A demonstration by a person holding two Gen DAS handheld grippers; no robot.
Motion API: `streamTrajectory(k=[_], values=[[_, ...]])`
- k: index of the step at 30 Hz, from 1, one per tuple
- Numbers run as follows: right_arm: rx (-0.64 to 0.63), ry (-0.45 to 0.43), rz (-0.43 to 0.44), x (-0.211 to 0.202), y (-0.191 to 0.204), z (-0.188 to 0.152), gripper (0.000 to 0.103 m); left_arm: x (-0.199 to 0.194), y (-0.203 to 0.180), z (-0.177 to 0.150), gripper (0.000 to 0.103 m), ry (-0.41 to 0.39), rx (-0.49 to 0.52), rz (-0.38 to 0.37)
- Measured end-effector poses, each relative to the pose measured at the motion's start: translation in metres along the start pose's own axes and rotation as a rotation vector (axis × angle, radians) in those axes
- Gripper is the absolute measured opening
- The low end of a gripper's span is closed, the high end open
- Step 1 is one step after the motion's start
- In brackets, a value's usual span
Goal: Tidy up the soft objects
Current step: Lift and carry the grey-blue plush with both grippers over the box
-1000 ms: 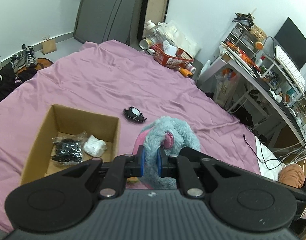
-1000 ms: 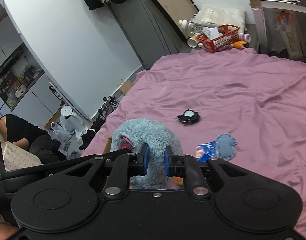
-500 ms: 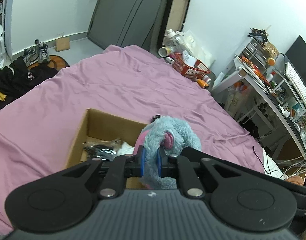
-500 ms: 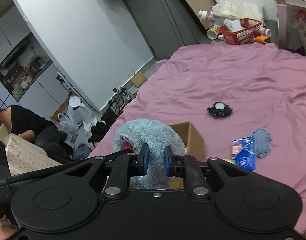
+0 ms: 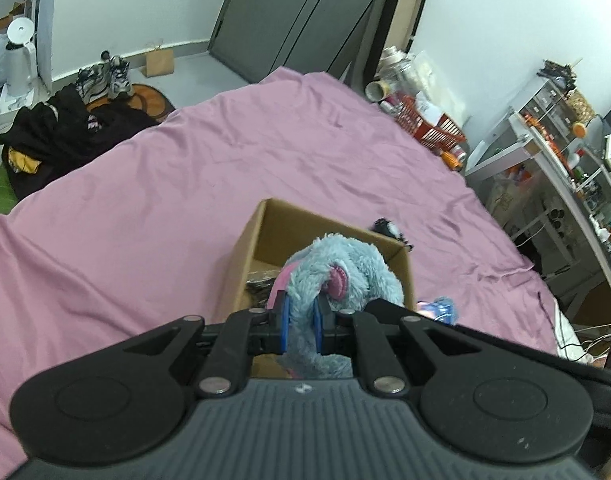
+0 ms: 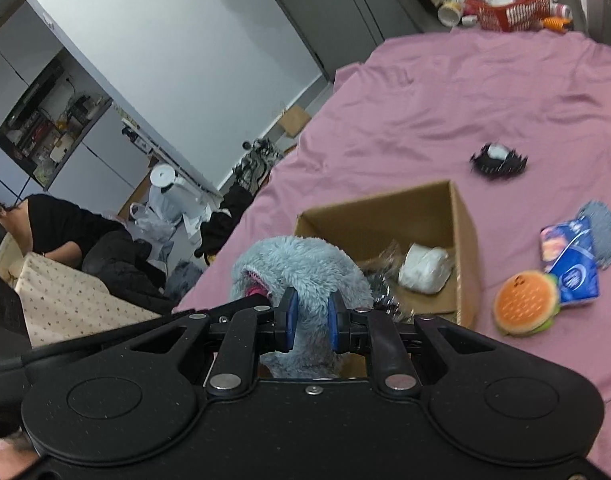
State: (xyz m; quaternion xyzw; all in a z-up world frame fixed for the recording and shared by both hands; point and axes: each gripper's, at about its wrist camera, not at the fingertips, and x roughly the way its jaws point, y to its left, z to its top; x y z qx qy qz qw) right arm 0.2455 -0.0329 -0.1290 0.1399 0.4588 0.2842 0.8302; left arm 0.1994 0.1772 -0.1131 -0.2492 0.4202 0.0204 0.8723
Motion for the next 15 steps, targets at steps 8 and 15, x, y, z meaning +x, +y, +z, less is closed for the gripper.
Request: streamTrajectory(k=[8, 15], values=[[0.057, 0.074, -0.002, 0.017, -0.010, -0.010, 0.018, 0.020, 0.015, -0.003, 0.012, 0.073, -0.014, 0.029], [0.118, 0.095, -0.002, 0.018, -0.021, -0.009, 0.035, 0.022, 0.013, 0.001, 0.015, 0.078, 0.000, 0.090]])
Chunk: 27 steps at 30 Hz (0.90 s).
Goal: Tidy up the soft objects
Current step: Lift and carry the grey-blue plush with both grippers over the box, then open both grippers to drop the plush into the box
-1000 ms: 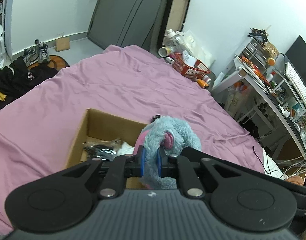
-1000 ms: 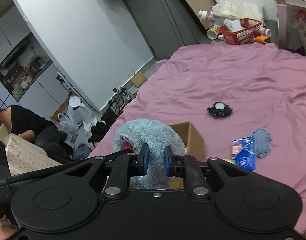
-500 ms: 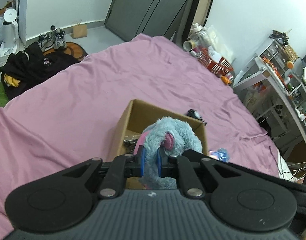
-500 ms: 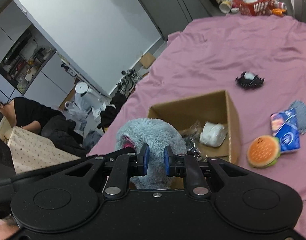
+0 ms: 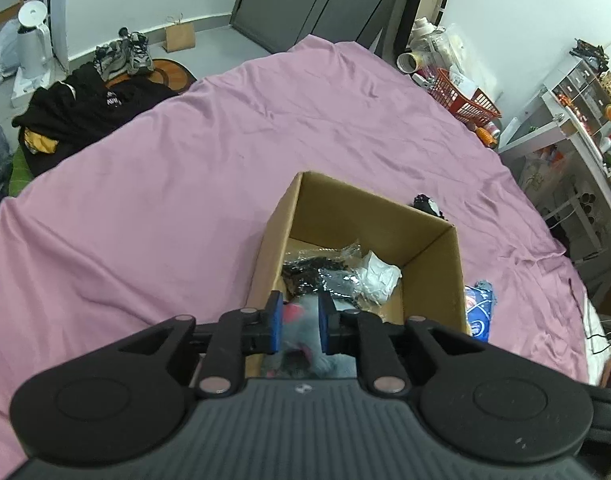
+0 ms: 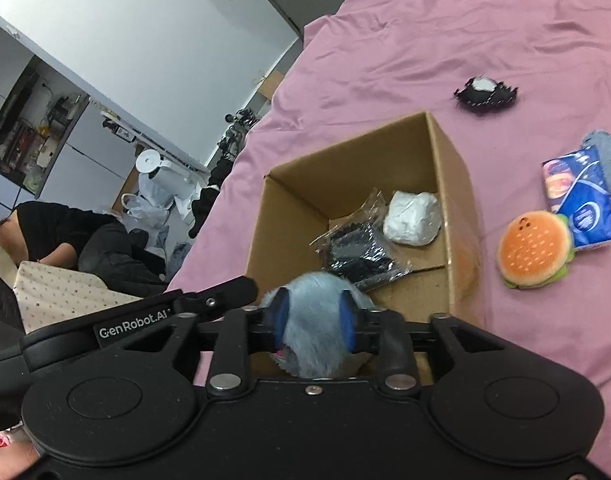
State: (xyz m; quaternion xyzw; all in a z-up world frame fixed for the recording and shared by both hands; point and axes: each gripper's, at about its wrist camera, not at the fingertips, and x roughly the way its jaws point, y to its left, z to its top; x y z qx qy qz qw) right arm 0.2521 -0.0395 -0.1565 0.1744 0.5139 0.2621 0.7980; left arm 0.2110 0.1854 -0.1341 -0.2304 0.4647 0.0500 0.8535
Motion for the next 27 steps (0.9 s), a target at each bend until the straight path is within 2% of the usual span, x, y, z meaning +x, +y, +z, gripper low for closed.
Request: streamTrajectory(k=[3, 6, 8, 10, 13, 17, 24, 27], values=[[0.009, -0.010, 0.006, -0.008, -0.003, -0.001, 0.048, -0.002, -0.004, 0.000, 0.016, 0.006, 0.007, 0.016], [0.008, -0.016, 0.004, -0.017, -0.005, -0.001, 0.052, -0.007, -0.007, 0.000, 0.017, 0.006, -0.002, 0.033], [-0.007, -0.038, 0.000, -0.026, -0.005, 0.000, 0.055, -0.011, -0.012, 0.000, 0.026, 0.007, -0.010, 0.050], [-0.016, -0.059, -0.007, -0.035, -0.006, 0.001, 0.063, -0.015, -0.018, 0.000, 0.035, 0.009, -0.013, 0.071], [-0.032, -0.086, -0.018, -0.050, -0.009, 0.002, 0.067, -0.022, -0.029, -0.002, 0.048, -0.002, 0.002, 0.096], [-0.043, -0.107, -0.045, -0.066, -0.018, 0.003, 0.074, -0.028, -0.044, -0.006, 0.057, -0.014, 0.014, 0.115], [-0.049, -0.154, -0.112, -0.093, -0.037, 0.003, 0.082, -0.033, -0.074, -0.013, 0.062, -0.024, 0.049, 0.125], [-0.058, -0.161, -0.108, -0.104, -0.044, 0.005, 0.090, -0.038, -0.088, -0.015, 0.063, -0.035, 0.071, 0.119]])
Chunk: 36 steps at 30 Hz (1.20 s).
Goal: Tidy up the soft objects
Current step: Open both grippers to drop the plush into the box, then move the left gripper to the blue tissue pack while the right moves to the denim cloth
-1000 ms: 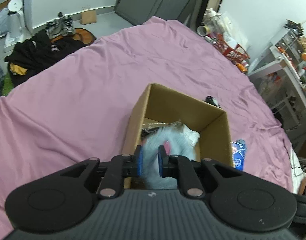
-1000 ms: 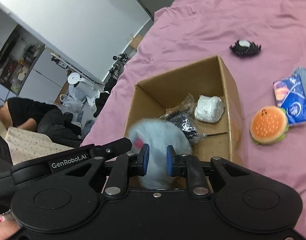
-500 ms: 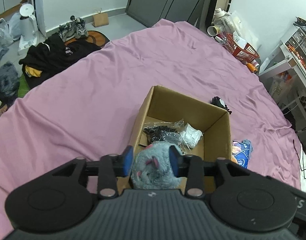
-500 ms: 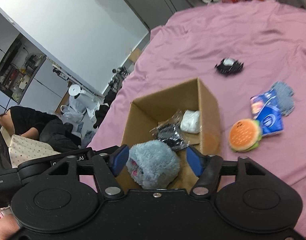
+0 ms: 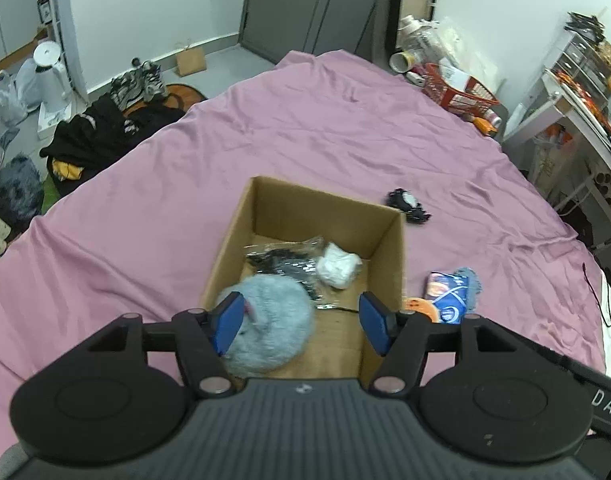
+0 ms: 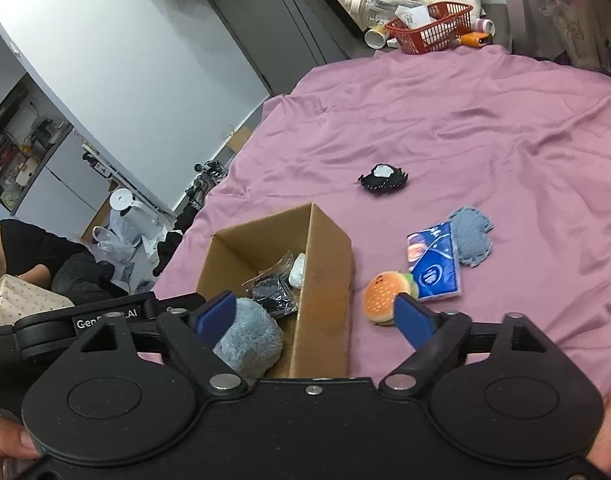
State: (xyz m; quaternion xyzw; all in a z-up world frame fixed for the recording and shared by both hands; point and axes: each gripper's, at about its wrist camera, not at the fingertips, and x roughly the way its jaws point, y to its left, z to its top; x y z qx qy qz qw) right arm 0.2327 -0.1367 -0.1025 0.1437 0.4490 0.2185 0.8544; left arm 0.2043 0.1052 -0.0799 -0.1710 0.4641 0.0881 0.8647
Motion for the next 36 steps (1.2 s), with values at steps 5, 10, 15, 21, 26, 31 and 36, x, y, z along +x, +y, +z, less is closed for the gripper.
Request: streamTrajectory(k=[5, 10, 15, 21, 26, 31, 36], values=[[-0.011, -0.023, -0.004, -0.015, -0.013, 0.006, 0.091, -0.005, -0.019, -0.003, 0.068, -0.011, 0.027, -0.020], [-0.025, -0.030, -0.011, -0.025, -0.025, 0.009, 0.093, -0.005, -0.037, -0.007, 0.076, 0.009, 0.046, -0.031], [-0.029, -0.047, -0.019, -0.034, -0.036, 0.014, 0.100, -0.005, -0.054, -0.008, 0.083, 0.011, 0.044, -0.028], [-0.031, -0.048, -0.033, -0.041, -0.055, 0.027, 0.103, -0.007, -0.078, -0.002, 0.091, -0.007, 0.058, -0.029], [-0.006, -0.065, -0.040, -0.050, -0.077, 0.041, 0.103, -0.006, -0.097, 0.002, 0.094, -0.014, 0.048, -0.028], [0.008, -0.067, -0.036, -0.054, -0.098, 0.052, 0.103, -0.006, -0.115, 0.003, 0.094, -0.035, 0.048, -0.016], [0.024, -0.060, -0.020, -0.052, -0.112, 0.059, 0.102, 0.000, -0.126, 0.003, 0.094, -0.035, 0.020, -0.015]])
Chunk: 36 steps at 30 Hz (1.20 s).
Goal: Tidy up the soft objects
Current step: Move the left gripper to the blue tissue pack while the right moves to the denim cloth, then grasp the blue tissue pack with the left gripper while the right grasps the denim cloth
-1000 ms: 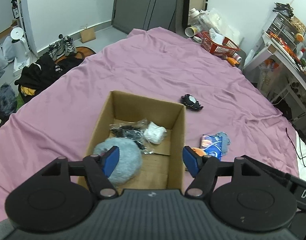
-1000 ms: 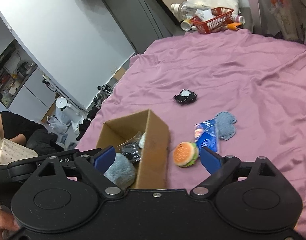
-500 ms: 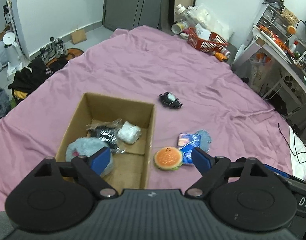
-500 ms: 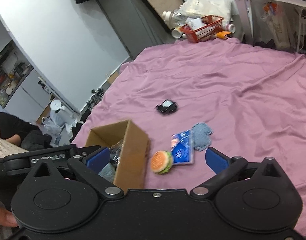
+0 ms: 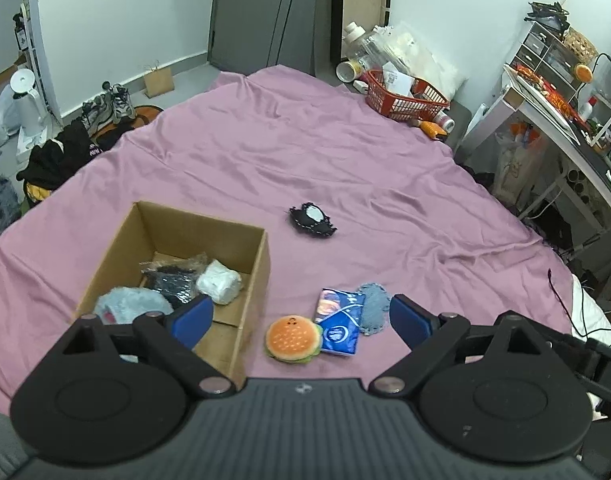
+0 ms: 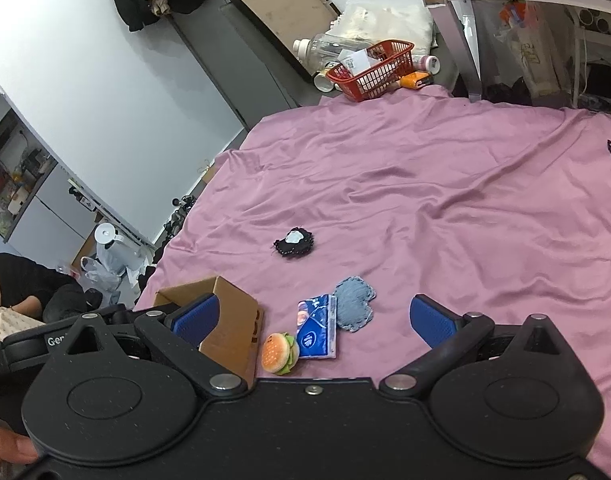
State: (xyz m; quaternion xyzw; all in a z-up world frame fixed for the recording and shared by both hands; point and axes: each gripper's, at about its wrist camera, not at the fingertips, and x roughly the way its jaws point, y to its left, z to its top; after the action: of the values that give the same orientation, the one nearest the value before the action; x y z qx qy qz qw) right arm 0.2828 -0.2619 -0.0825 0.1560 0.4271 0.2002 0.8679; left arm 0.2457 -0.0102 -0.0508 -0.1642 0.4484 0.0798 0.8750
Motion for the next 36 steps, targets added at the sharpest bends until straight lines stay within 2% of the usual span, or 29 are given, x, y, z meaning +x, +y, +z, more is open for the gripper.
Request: streamTrajectory(k=[8, 13, 18, 25, 32, 36], values=[[0.082, 0.009, 0.036, 0.019, -0.025, 0.002, 0.101, 0.021, -0.020, -0.006, 0.091, 0.015, 0.030, -0.004], [0.147, 0.049, 0.053, 0.042, -0.046, -0.006, 0.083, 0.038, -0.023, -0.006, 0.089, 0.019, 0.043, -0.019], [0.206, 0.083, 0.023, 0.057, -0.062, -0.008, 0.082, 0.060, -0.028, -0.007, 0.086, 0.042, 0.036, -0.034], [0.303, 0.124, 0.057, 0.084, -0.079, -0.014, 0.081, 0.095, -0.035, -0.012, 0.076, 0.095, 0.045, -0.048], [0.330, 0.159, 0.063, 0.106, -0.087, -0.013, 0.067, 0.133, -0.041, -0.018, 0.066, 0.146, 0.073, -0.041], [0.340, 0.178, 0.058, 0.120, -0.093, -0.012, 0.059, 0.152, -0.044, -0.021, 0.066, 0.171, 0.095, -0.033]])
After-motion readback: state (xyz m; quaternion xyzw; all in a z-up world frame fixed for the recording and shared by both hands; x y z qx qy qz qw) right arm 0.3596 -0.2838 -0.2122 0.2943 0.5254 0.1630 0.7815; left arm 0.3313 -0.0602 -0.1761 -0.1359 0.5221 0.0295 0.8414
